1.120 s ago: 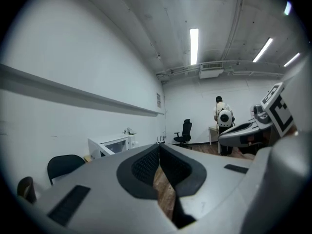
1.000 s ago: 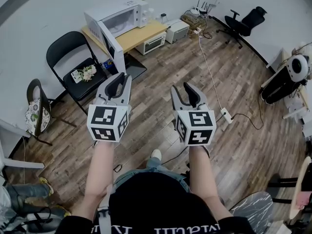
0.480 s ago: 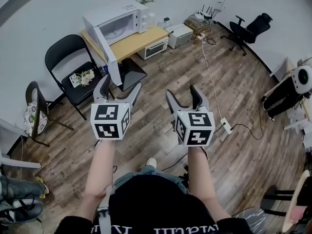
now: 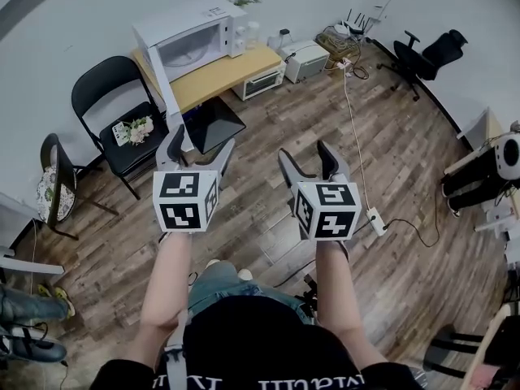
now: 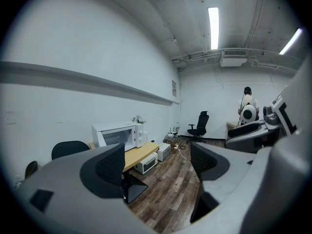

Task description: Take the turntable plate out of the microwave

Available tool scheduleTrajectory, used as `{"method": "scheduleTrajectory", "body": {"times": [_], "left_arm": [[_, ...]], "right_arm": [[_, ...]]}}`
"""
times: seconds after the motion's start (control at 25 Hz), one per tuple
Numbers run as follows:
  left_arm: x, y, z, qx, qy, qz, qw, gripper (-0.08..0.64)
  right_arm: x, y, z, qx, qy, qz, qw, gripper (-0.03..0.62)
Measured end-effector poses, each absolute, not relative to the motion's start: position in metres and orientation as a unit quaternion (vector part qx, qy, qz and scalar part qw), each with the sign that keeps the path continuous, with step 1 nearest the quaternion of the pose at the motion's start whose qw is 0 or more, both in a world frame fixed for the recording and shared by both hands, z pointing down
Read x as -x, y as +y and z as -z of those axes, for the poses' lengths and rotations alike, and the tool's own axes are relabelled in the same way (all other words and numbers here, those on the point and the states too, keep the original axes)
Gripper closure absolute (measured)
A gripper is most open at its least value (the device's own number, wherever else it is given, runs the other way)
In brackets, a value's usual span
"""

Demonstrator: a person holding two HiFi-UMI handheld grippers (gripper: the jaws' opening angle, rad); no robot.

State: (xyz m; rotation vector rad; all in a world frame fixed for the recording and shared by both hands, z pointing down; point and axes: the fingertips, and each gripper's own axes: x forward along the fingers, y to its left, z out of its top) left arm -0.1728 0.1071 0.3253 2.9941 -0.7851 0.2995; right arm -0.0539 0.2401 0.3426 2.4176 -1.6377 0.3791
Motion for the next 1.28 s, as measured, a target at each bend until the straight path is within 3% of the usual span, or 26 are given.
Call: {"method": "scheduleTrajectory", "body": {"times": [0.8, 1.28], "left_arm": [[0.007, -0.010, -0.334, -0.960, -0.259, -0.088, 0.055, 0.141], [-0.030, -0.125, -0.348, -0.938, -0.326, -0.088, 0.085, 0.141]], "right_arm": [[-0.107, 0.112, -0.336, -0.811, -0.562, -0.128, 0.104, 0.255], [-0.158, -0.016, -0.355, -0.766, -0.612, -0.150, 0.130, 0.255]]}}
